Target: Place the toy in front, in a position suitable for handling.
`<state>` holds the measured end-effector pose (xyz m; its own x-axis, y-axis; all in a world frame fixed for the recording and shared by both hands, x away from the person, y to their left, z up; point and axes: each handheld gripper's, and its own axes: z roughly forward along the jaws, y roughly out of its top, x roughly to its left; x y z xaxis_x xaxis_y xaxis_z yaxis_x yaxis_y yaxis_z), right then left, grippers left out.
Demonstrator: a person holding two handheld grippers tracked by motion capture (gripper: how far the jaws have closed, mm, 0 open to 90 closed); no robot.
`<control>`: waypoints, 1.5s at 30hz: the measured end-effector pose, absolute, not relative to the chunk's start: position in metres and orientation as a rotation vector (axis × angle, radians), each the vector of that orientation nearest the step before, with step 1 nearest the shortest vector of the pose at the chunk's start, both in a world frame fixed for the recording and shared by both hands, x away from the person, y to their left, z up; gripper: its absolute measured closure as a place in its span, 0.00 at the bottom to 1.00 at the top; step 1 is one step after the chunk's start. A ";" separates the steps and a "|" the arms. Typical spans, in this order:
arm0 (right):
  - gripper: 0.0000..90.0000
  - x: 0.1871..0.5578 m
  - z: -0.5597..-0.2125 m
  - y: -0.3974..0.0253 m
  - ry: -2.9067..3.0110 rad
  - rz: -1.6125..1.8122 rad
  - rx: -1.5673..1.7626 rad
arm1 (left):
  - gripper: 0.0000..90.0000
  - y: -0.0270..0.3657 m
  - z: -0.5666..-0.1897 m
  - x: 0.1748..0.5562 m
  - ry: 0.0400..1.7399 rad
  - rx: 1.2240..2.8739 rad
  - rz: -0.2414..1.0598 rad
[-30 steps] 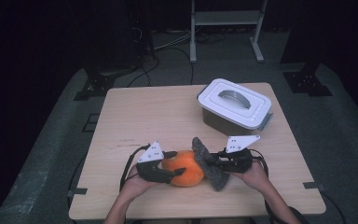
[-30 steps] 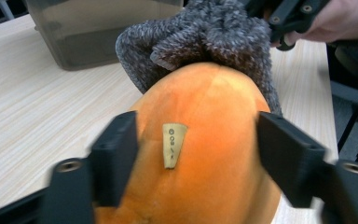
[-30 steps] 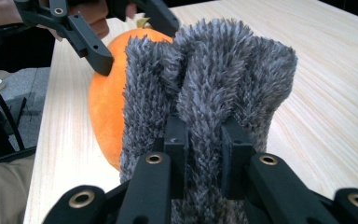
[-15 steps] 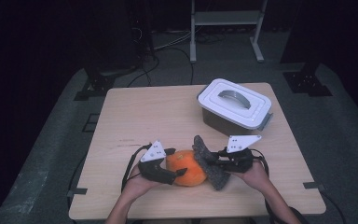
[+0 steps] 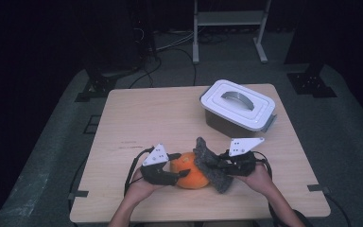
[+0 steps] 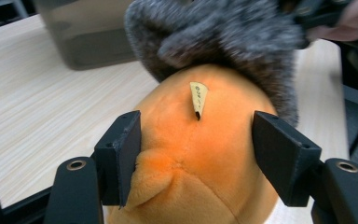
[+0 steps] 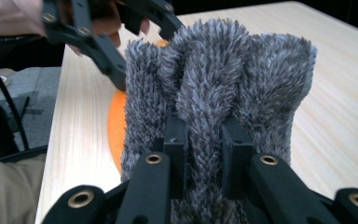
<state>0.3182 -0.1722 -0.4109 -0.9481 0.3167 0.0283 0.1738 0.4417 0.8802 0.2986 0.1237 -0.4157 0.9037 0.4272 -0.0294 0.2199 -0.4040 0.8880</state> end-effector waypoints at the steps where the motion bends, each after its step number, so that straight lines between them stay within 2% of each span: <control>1: 0.83 0.319 -0.412 -0.174 2.552 1.520 0.448 | 0.38 0.124 -0.415 0.298 0.445 1.999 0.222; 5: 0.83 0.326 -0.418 -0.186 2.562 1.475 0.506 | 0.39 0.125 -0.414 0.298 0.408 1.989 0.199; 7: 0.83 0.326 -0.419 -0.188 2.562 1.469 0.520 | 0.31 0.123 -0.416 0.300 0.439 2.021 0.223; 8: 0.83 0.326 -0.418 -0.188 2.566 1.461 0.517 | 0.30 0.124 -0.419 0.301 0.442 2.028 0.217; 14: 0.83 0.317 -0.402 -0.182 2.507 1.551 0.434 | 0.43 0.123 -0.421 0.298 0.398 2.038 0.212; 18: 0.83 0.319 -0.407 -0.180 2.536 1.519 0.433 | 0.49 0.126 -0.421 0.299 0.394 2.043 0.226; 24: 0.83 0.328 -0.420 -0.193 2.572 1.396 0.526 | 0.50 0.128 -0.422 0.300 0.400 2.030 0.202; 30: 0.83 0.319 -0.401 -0.184 2.500 1.571 0.441 | 0.48 0.125 -0.422 0.298 0.352 2.033 0.190; 35: 0.83 0.325 -0.414 -0.187 2.552 1.508 0.483 | 0.37 0.126 -0.423 0.300 0.358 2.020 0.175; 38: 0.83 0.328 -0.420 -0.195 2.568 1.459 0.542 | 0.17 0.124 -0.427 0.304 0.422 2.058 0.182; 39: 0.83 0.329 -0.421 -0.198 2.564 1.459 0.554 | 0.17 0.123 -0.430 0.305 0.427 2.053 0.160; 42: 0.83 0.326 -0.415 -0.197 2.542 1.474 0.534 | 0.25 0.122 -0.432 0.304 0.412 2.056 0.152; 45: 0.83 0.320 -0.402 -0.191 2.481 1.569 0.476 | 0.42 0.121 -0.428 0.301 0.396 2.053 0.185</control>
